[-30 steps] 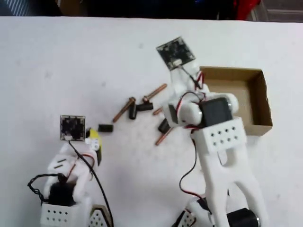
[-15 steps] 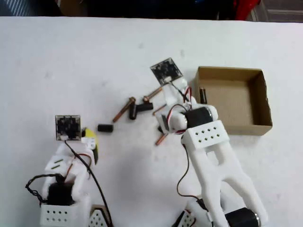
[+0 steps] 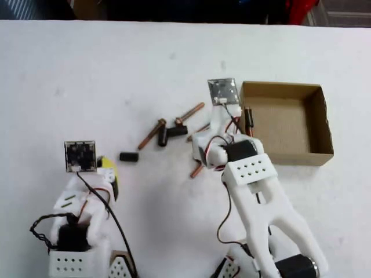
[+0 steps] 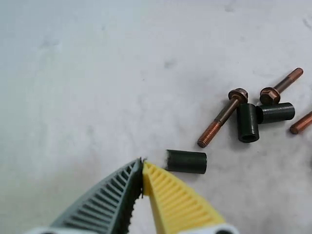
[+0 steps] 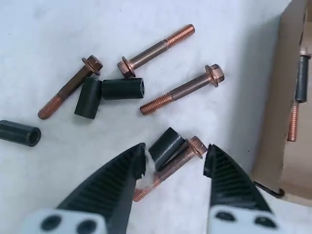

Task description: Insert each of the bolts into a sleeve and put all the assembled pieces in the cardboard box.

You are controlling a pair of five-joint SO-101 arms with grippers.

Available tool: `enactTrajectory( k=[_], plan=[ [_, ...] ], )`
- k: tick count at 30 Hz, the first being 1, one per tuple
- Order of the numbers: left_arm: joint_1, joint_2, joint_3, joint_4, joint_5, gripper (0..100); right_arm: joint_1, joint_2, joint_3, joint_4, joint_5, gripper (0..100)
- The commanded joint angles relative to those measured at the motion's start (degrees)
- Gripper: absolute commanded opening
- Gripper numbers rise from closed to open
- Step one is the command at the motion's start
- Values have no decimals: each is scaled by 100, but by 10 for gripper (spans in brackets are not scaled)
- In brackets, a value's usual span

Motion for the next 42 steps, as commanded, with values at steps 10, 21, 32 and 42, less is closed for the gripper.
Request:
enactTrajectory(
  k=[10,21,32,42],
  plan=[
    [-31,-48,-53,-105,-44,23,-251,1596,-615,-101,-123,155],
    [-31,-48,-53,-18,-44,23,-242,2325,-932,-233,-114,155],
    [-31,-48,-53,-18,-44,23,-541,2457,-914,-189,721,155],
    [-31,-48,-53,-18,-44,23,-716,2440,-905,163,1547,155]
  ],
)
